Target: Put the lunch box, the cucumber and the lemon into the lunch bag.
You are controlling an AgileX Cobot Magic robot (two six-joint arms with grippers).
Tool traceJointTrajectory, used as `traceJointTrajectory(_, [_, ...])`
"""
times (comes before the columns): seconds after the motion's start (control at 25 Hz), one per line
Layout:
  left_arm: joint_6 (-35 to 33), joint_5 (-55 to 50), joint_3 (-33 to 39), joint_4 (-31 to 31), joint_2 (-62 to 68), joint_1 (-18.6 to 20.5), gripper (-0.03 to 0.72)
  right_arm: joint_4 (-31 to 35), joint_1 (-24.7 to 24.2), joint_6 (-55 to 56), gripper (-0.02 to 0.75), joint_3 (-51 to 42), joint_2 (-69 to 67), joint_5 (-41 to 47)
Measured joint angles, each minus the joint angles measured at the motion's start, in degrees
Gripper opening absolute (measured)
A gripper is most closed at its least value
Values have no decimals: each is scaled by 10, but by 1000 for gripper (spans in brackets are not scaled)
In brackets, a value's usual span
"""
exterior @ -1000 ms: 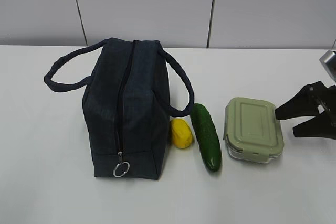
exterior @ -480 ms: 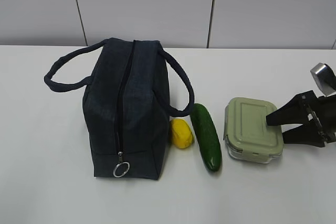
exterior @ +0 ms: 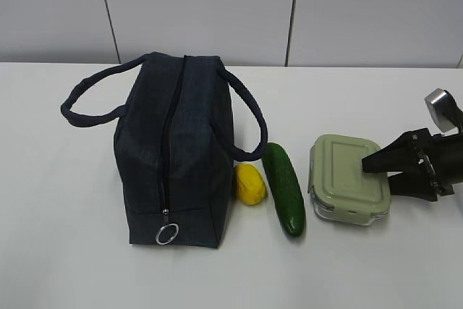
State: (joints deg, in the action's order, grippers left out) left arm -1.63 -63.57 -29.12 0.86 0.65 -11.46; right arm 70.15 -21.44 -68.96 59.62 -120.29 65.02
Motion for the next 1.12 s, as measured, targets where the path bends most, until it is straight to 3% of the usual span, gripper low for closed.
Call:
traceJointTrajectory(0.6, [1,0,0,0,0,0,239,26,0,-42,589,0,-38,9])
traceJointTrajectory(1.12, [8,0,0,0,0,0,239,40,0,-56,536,0,-38,9])
